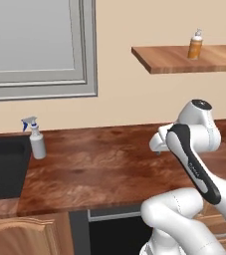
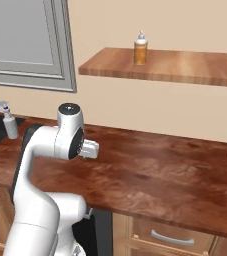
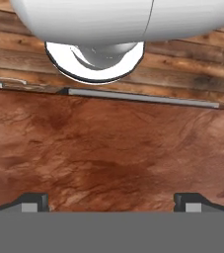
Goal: Locate and retrieve the soap dispenser and spray from the cabinet. Place them next to the sink.
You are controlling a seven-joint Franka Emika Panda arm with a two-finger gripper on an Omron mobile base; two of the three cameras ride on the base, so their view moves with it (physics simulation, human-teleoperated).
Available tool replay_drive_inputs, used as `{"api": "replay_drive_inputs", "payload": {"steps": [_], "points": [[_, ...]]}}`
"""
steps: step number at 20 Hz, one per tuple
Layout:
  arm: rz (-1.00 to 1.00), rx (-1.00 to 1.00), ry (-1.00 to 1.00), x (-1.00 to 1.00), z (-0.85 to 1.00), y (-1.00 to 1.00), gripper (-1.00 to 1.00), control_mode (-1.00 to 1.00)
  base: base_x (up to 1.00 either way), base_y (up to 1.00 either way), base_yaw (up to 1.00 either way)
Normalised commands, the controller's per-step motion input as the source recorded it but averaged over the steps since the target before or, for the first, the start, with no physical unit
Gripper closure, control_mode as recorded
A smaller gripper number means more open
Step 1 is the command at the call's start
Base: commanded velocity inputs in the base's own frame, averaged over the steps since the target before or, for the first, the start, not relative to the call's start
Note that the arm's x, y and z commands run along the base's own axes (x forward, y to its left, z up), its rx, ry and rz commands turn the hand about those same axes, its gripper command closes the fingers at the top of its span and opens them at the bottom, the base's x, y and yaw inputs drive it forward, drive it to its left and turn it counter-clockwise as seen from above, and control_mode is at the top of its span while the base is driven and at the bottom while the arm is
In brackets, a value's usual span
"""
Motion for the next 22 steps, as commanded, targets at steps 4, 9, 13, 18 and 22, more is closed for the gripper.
{"api": "replay_drive_inputs", "payload": {"steps": [4, 9, 13, 18, 22], "points": [[0.00, 0.00, 0.00, 0.00, 0.00, 0.00, -1.00, 1.00, 0.33, -0.24, 0.01], [0.00, 0.00, 0.00, 0.00, 0.00, 0.00, -1.00, 1.00, 0.42, -0.17, 0.01], [0.00, 0.00, 0.00, 0.00, 0.00, 0.00, -1.00, 1.00, 0.37, -0.39, 0.00], [0.00, 0.00, 0.00, 0.00, 0.00, 0.00, -1.00, 1.00, 0.18, -0.23, 0.02], [0.00, 0.00, 0.00, 0.00, 0.00, 0.00, -1.00, 1.00, 0.01, 0.00, 0.02]]}}
